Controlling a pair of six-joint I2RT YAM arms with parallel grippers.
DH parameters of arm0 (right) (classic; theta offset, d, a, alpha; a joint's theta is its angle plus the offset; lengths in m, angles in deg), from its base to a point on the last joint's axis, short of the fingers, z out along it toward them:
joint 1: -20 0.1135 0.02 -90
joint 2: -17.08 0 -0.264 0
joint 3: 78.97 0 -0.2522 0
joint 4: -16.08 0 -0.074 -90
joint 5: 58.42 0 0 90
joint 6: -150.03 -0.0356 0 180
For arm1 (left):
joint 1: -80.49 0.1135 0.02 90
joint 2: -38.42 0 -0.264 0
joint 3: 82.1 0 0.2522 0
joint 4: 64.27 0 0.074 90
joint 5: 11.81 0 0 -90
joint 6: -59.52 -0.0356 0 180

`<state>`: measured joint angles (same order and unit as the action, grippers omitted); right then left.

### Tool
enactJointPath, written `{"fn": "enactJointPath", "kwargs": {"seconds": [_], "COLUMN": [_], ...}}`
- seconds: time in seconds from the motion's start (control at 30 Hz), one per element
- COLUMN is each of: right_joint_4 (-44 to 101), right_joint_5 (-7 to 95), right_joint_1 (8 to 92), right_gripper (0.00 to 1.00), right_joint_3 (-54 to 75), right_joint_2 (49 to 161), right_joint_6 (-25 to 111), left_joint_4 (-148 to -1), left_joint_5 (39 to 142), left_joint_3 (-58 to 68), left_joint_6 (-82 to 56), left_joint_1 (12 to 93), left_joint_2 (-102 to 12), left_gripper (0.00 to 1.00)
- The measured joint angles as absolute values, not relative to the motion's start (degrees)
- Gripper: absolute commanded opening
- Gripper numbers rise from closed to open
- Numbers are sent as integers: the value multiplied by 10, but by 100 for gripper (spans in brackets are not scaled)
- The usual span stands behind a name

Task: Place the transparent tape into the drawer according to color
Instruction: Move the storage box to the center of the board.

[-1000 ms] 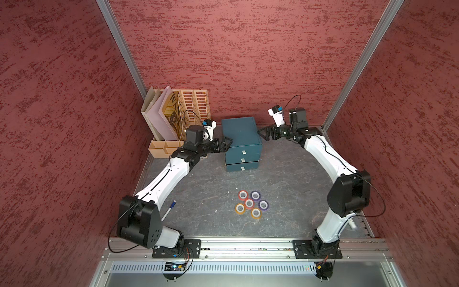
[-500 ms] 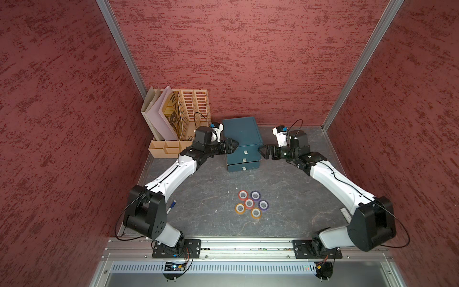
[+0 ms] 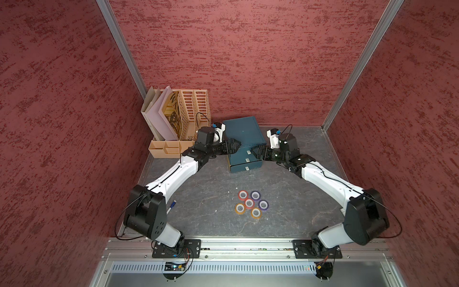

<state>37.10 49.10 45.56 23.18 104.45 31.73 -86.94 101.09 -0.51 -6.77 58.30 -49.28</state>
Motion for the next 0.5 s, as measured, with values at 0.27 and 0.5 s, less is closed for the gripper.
{"fn": "enactJointPath", "kwargs": {"seconds": [0.27,0.5], "right_joint_4": [366,346], "right_joint_5": [489,482], "right_joint_1": [456,456], "right_gripper": [94,86], "right_joint_3": [174,156], "right_joint_2": [1090,1100], "right_joint_6": [307,299], "left_joint_4": [-865,-865], "left_joint_5": [1011,1011], "left_joint_3": [-5,-5], "left_joint_6": [-68,-68], "left_joint_1": [584,586], "left_joint_2": [-493,-493], "left_gripper": [97,97]}}
